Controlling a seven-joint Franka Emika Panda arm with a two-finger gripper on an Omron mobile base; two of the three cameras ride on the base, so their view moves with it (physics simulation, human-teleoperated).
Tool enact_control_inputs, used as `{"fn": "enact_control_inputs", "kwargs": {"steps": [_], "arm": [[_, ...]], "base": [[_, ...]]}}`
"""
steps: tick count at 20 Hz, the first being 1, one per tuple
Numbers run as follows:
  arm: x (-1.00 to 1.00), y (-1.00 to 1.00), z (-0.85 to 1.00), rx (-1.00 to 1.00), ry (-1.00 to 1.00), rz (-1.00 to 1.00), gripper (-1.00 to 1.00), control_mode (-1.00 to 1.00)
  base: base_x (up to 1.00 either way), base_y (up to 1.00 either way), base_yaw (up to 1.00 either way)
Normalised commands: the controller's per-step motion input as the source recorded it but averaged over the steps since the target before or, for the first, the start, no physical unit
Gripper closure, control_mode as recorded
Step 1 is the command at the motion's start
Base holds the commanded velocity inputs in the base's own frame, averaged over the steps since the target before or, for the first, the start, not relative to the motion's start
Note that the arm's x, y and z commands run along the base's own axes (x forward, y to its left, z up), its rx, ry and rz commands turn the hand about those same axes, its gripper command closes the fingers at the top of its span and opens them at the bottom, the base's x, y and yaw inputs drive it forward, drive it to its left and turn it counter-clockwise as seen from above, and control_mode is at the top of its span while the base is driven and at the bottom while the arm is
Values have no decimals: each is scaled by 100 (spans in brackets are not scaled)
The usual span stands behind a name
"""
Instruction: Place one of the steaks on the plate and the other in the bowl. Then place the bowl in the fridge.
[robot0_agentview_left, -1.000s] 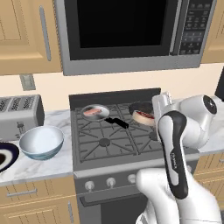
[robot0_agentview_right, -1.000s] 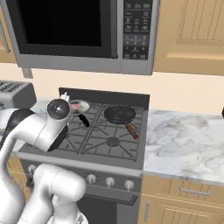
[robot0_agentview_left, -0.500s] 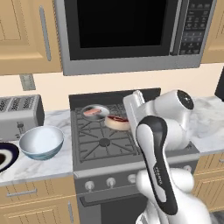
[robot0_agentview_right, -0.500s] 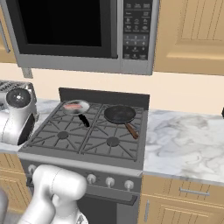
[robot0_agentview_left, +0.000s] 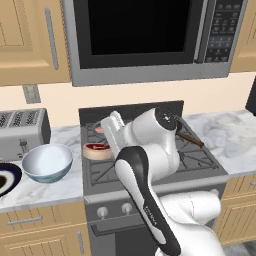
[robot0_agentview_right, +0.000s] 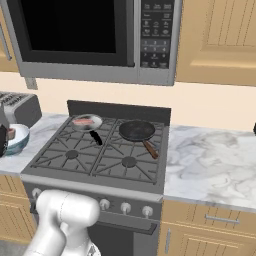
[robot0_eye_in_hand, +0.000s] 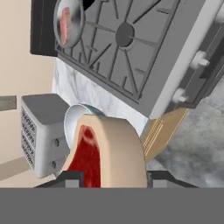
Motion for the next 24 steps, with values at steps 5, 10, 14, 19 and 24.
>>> {"fn": "enact_control_inputs", "kwargs": {"steps": [5,10,14,19,24], "arm": [[32,61,-29,0,0,9,100,-100],[53,47,-25,0,3,6,100,-100],[58,50,-32,0,5,2,100,-100],[49,34,-18,-3,10,0,100,-100],[41,34,-36,-7,8,0,100,-100]], "base": [[0,0,0],[0,0,0],[0,0,0],[0,0,0],[0,0,0]]}}
